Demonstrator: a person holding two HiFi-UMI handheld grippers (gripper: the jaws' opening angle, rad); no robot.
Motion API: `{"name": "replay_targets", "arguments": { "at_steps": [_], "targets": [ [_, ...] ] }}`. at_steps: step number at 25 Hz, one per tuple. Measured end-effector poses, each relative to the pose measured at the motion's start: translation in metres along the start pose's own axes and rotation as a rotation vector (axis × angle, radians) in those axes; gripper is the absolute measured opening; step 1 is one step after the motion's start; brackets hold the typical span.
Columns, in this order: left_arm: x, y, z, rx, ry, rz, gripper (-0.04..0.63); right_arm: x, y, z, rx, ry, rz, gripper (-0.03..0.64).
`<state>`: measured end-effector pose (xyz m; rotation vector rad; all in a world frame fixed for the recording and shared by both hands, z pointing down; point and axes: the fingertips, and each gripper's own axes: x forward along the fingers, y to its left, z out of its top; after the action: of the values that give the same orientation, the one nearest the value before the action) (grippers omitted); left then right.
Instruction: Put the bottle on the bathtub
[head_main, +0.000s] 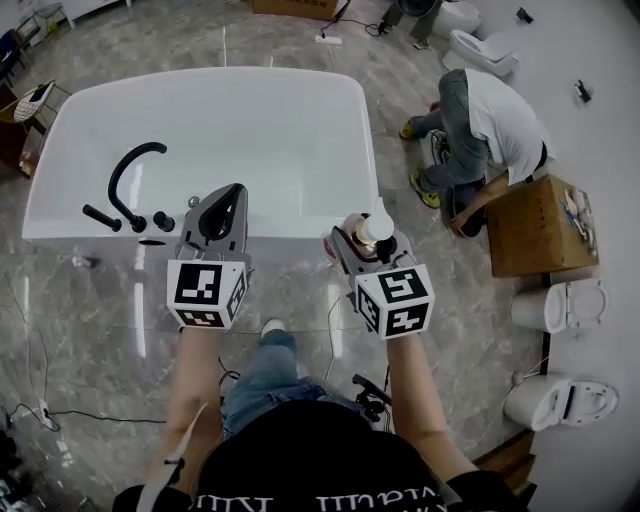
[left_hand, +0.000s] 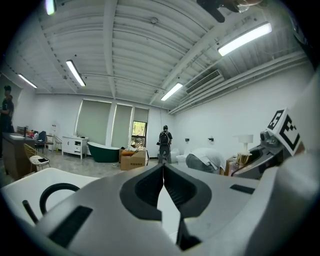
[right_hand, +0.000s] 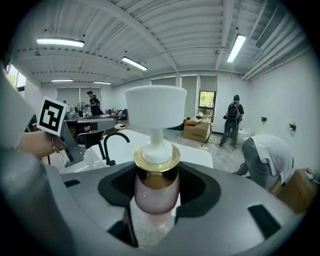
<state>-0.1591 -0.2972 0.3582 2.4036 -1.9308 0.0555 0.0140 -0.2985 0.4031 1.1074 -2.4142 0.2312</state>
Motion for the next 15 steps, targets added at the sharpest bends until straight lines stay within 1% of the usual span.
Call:
{"name": "replay_targets", "arguments": {
  "at_steps": [4, 8, 15],
  "targets": [
    [0.014, 0.011, -0.019, -0.016, 0.042, -0.008, 0.012, 0.033, -0.004, -0.009, 0.0, 0.058, 0.015, 0.224],
    [0.024, 0.02, -0.039, -0.038, 0.086, 0.006, 0.012, 0.06, -0.009, -0.026, 0.005, 0.127, 0.037, 0.224],
    [0.035, 0.034, -0.058, -0.047, 0.112, 0.018, 0.012, 0.114, -0.008, -0.057, 0.013, 0.208, 0.062, 0.224]
  ]
}}
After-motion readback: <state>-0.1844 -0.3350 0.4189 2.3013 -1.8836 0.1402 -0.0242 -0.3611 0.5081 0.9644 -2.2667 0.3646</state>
